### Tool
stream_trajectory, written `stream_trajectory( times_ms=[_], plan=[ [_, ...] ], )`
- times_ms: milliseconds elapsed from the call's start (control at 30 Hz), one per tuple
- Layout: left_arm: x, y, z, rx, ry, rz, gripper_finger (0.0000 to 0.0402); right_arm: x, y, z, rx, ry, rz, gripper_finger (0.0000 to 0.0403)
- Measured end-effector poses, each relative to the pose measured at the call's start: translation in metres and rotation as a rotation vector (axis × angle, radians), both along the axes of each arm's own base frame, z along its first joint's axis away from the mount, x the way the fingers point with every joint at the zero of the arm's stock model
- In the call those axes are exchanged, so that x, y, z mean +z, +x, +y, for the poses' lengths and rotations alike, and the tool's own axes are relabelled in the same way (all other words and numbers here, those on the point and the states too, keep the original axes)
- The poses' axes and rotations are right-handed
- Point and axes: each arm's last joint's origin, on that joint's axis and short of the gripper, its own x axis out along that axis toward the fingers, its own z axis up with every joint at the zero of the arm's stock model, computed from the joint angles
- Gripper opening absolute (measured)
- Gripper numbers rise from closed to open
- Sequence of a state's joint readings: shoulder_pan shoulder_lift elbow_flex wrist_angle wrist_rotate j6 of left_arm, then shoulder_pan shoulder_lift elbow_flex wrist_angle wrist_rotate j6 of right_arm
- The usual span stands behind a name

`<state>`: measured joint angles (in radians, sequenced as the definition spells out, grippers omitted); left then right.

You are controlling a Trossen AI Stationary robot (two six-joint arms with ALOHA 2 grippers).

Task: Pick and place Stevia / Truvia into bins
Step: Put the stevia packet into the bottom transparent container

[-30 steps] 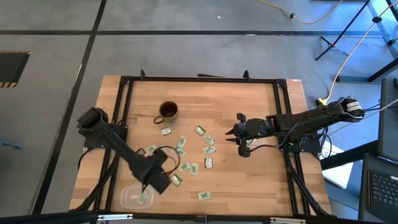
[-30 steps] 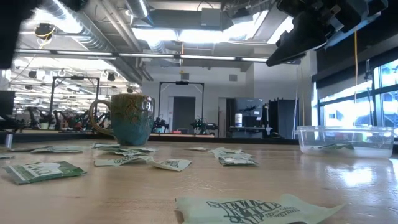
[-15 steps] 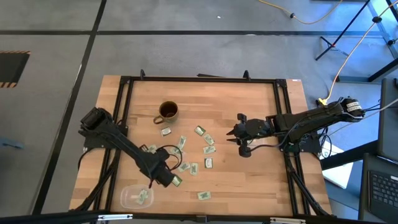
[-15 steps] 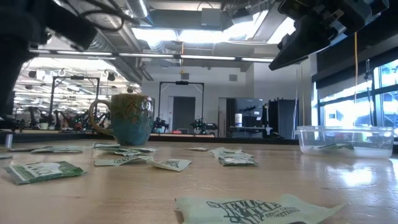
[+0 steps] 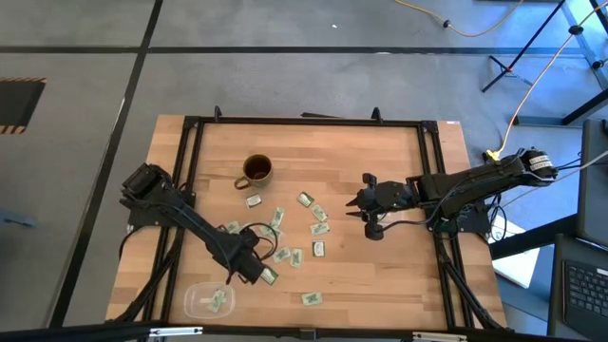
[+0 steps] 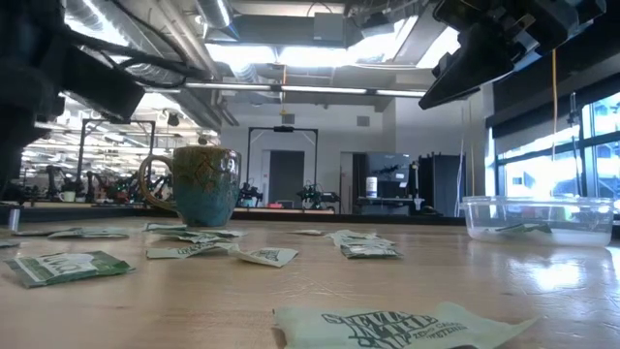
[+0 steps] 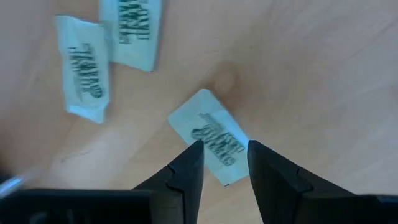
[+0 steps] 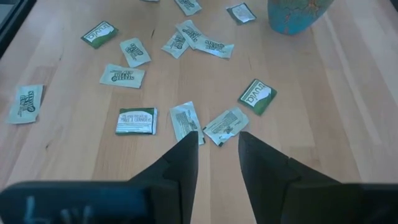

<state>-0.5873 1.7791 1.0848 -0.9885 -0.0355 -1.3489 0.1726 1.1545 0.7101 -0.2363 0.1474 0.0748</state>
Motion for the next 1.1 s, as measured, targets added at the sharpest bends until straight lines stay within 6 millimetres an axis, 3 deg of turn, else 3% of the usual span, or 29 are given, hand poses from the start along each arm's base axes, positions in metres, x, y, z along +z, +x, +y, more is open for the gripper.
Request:
stream_trajectory(
  times_ms=[233,867,1100],
  plan=[
    [-0.013,-0.006,0.004,0.054,-0.009,-0.002,0.0117,0.0,0.0,0.0,-0.002,0.002,0.001,0.0119],
    [-0.014,-0.005,0.003,0.054,-0.024,-0.01,0.0046,0.0,0.0,0.0,0.0,-0.001,0.002,0.0119],
    [-0.015,-0.006,0.002,0.066,-0.043,0.004,0.0052,0.0,0.0,0.0,0.0,-0.001,0.003,0.0119]
  ],
)
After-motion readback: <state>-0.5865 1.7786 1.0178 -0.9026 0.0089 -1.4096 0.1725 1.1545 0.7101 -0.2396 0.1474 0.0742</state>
